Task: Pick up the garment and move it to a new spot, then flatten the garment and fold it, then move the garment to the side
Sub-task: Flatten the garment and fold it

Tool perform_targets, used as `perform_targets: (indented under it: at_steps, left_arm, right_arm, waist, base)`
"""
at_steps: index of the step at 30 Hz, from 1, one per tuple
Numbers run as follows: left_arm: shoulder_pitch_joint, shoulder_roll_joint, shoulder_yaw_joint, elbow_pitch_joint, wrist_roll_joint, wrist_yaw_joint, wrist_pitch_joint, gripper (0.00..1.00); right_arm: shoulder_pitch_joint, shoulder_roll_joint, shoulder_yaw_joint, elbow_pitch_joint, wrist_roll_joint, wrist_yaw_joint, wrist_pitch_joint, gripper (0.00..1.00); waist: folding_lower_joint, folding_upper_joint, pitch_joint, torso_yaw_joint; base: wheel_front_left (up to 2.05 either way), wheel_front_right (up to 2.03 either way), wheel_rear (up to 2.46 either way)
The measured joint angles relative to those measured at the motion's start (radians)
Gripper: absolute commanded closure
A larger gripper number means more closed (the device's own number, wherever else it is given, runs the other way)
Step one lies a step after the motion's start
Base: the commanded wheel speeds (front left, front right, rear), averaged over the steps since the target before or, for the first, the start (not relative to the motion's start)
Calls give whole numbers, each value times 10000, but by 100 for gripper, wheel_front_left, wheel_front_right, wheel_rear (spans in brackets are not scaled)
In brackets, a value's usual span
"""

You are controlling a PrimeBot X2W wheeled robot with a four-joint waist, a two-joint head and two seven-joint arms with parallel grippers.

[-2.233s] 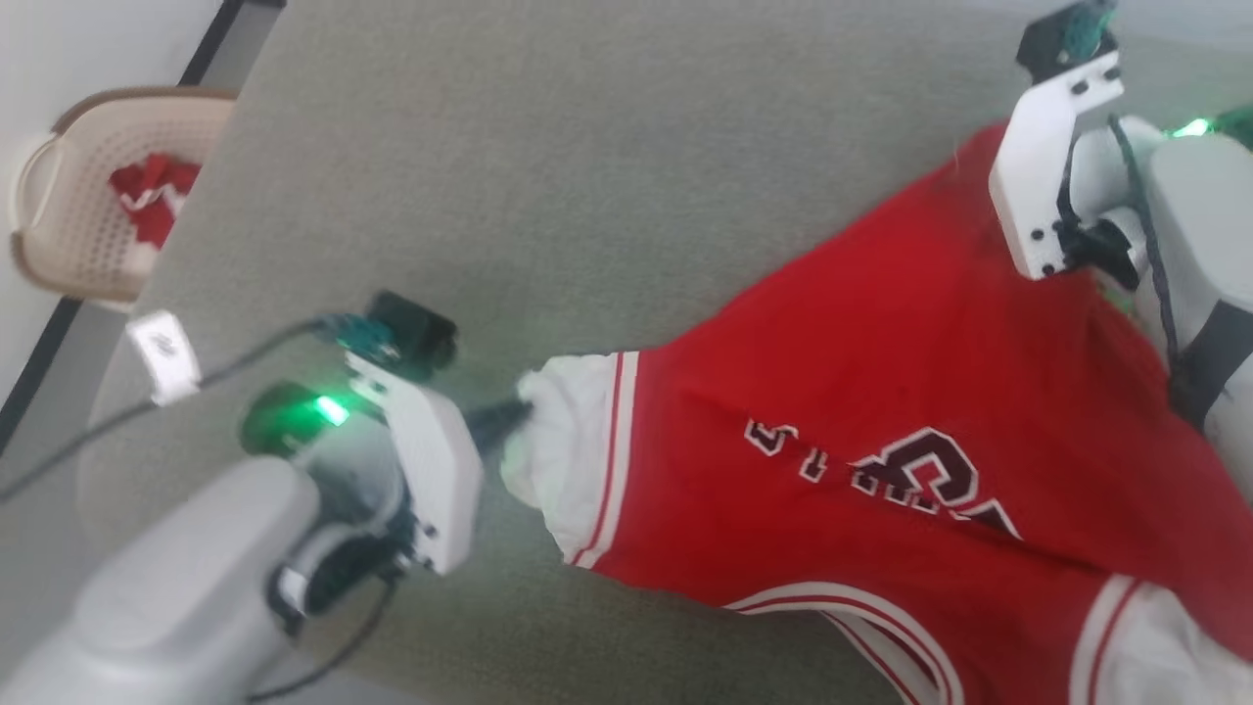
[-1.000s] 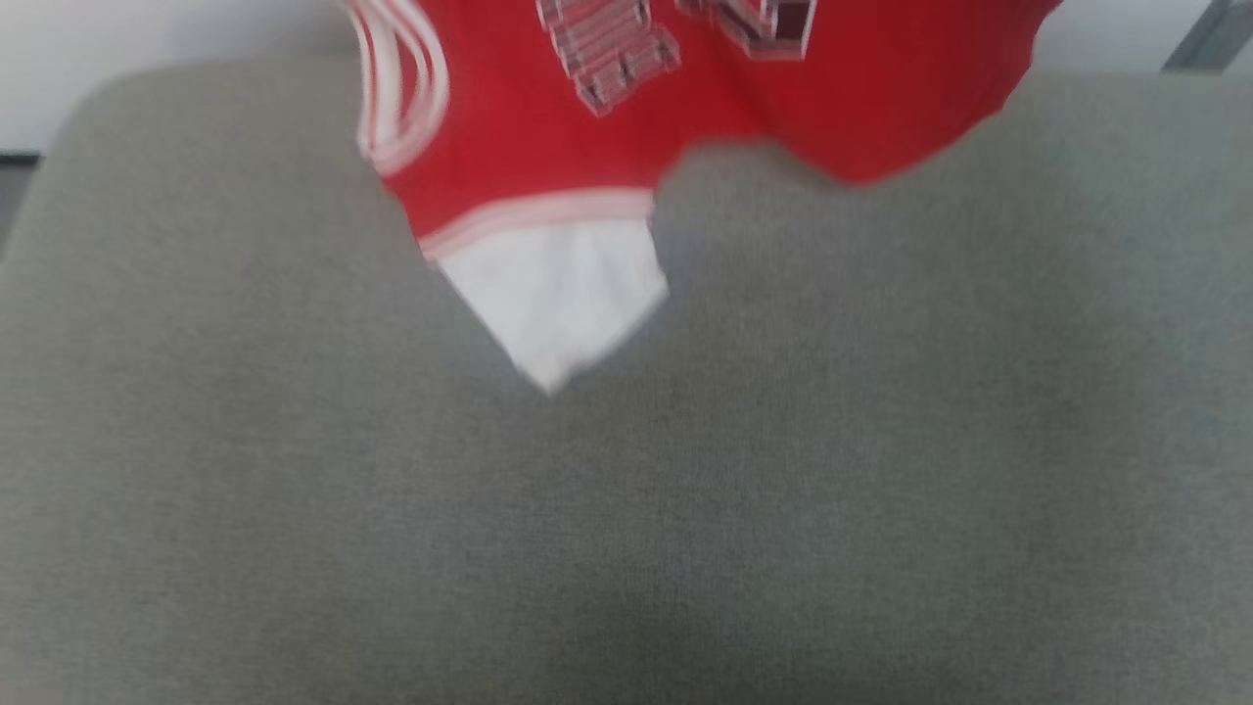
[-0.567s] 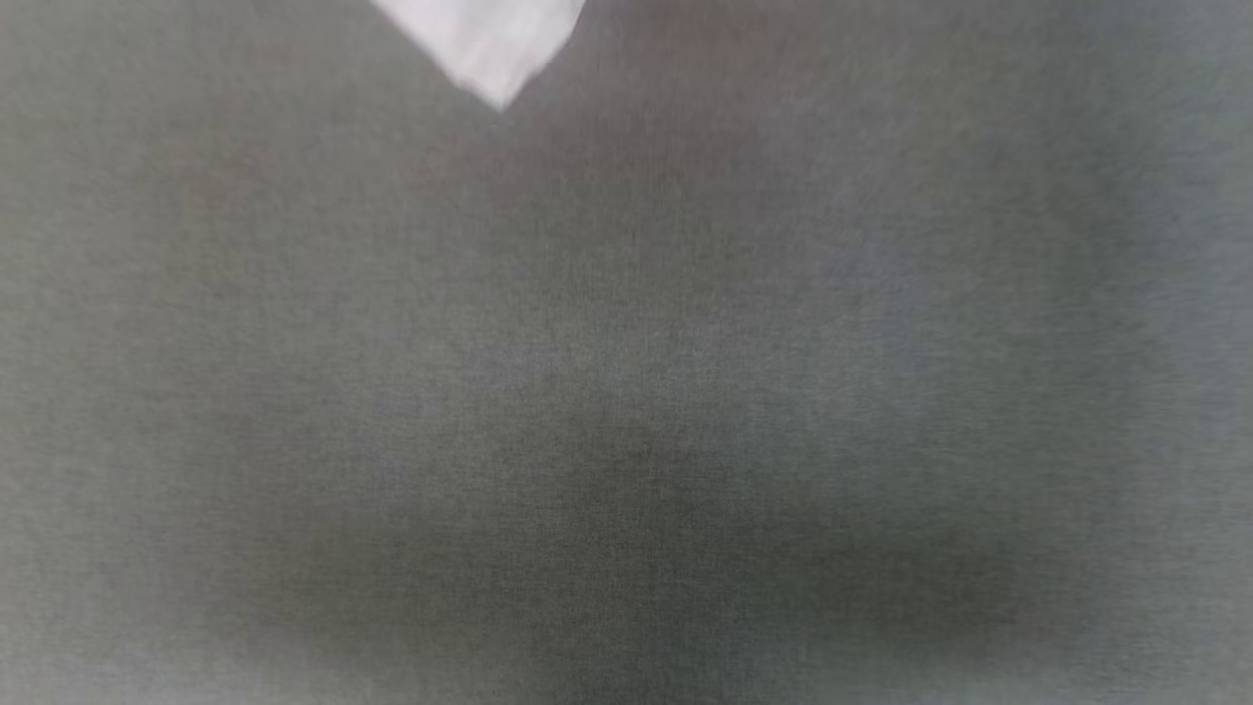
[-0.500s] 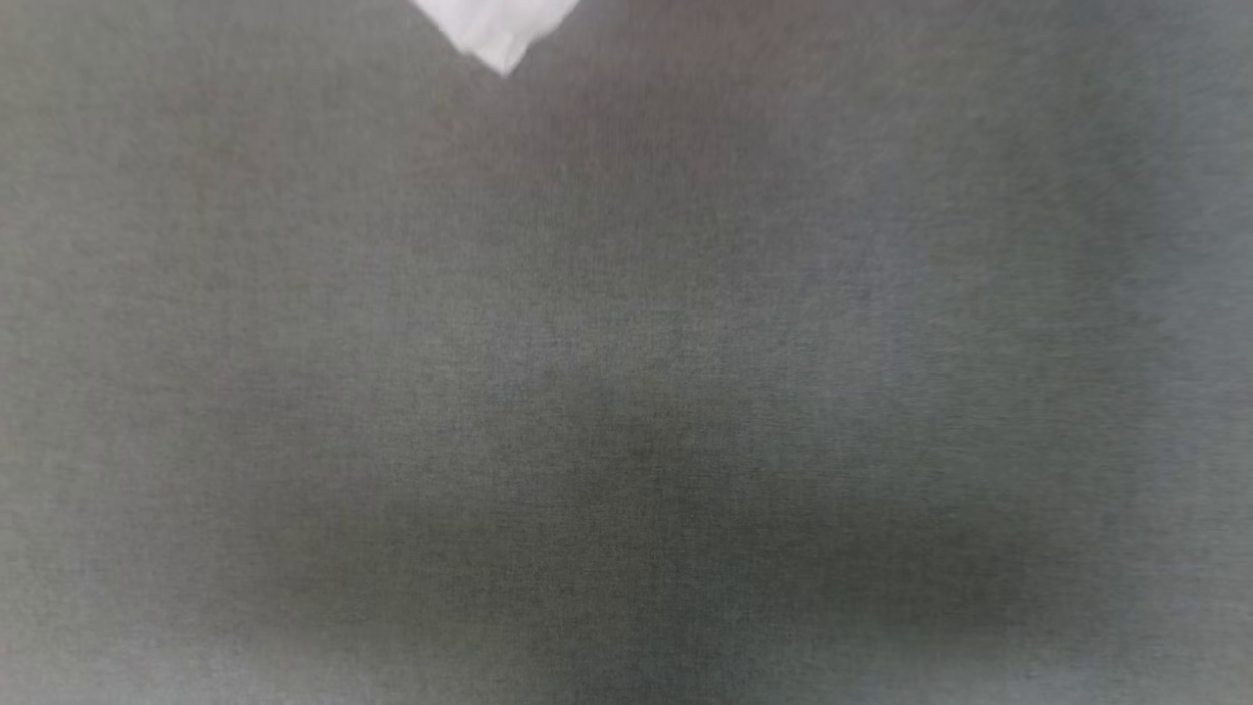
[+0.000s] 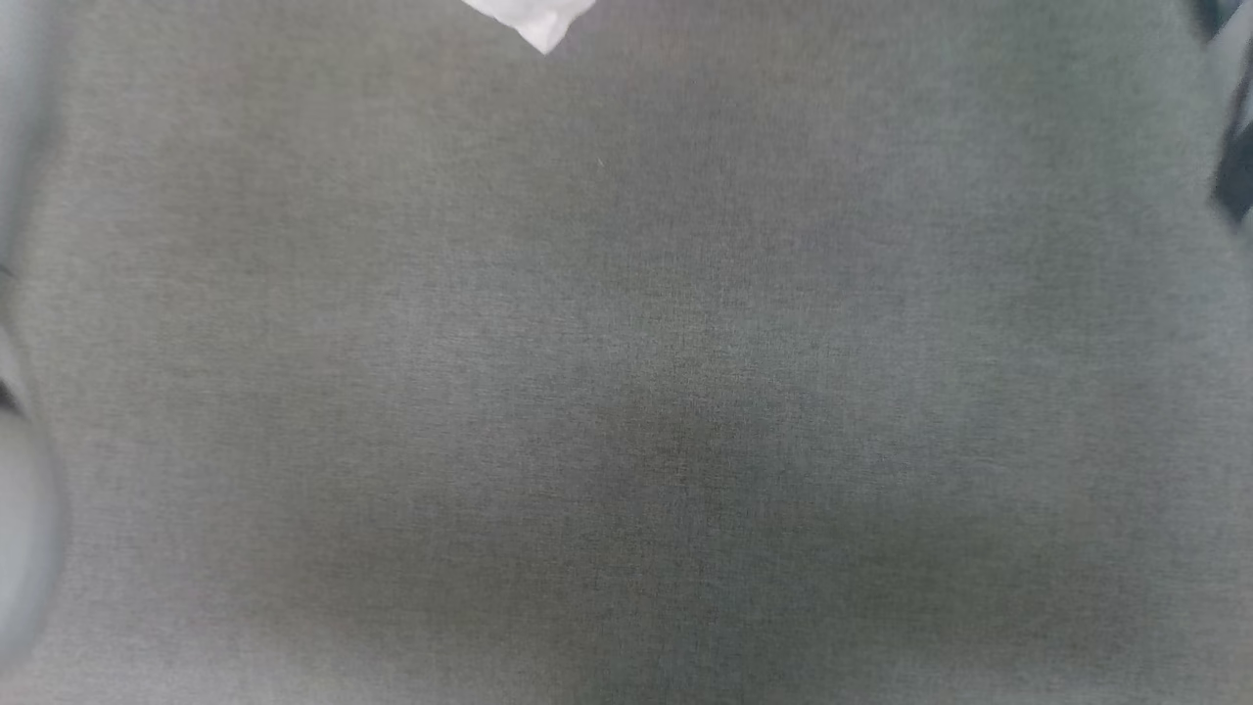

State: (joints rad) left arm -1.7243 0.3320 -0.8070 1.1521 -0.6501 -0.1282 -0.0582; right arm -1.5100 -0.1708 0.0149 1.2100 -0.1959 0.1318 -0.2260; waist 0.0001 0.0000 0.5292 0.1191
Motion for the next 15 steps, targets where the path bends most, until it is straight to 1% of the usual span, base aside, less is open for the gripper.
perform_targets:
  at_steps: [1,3,5,6,8,10,11,12,14,15]
  left_arm:
    - [802,10,-345,-531,-529,-2,593,100]
    - [1553,213,-803,-1170,-941,-12,1104,100]
    - [2306,523,-1085,-1785,-1580,-12,1730,100]
    - [2659,744,-1331,-2115,-1699,-12,2017,100]
    - [3380,1124,-1534,-2777,-2288,-12,2497,100]
    - [4122,1499,-1833,-3505,-2640,-12,3058,100]
    - [4122,1499,-1833,-3505,-2640,-12,3058,100]
    - [4515,1662,-1873,-3824,-2917,-12,3271,100]
    - [5202,2071,-1994,-4470,-3141,-12,3728,100]
    - [5565,2288,-1996,-4855,-3390,48,3877,100]
  right_arm:
    - [412,50,242,284,267,0,0,100]
    - [833,157,449,497,717,0,69,100]
    - [1345,184,805,594,1024,0,84,100]
    - [1612,215,907,629,1331,0,127,100]
    - [2143,234,1298,663,1751,0,174,100]
    - [2731,236,1684,692,2324,-2,265,100]
    - [2731,236,1684,692,2324,-2,265,100]
    - [3032,211,1866,698,2598,0,334,100]
    - [3596,144,2238,631,3183,-2,374,100]
    - [3897,96,2456,522,3496,-2,389,100]
  waist:
    - [0,0,-230,20]
    - [0,0,-485,39]
    - [0,0,-761,57]
    - [0,0,-908,65]
    - [0,0,-1202,83]
    - [-1,0,-1506,105]
    - [-1,0,-1506,105]
    - [0,0,-1659,117]
    - [0,0,-1943,142]
    - [-1,0,-2083,155]
  base:
    - [0,0,0]
    - [0,0,0]
    - [0,0,0]
    - [0,0,0]
    - [0,0,0]
    - [0,0,0]
    - [0,0,0]
    - [0,0,0]
    - [0,0,0]
    - [0,0,0]
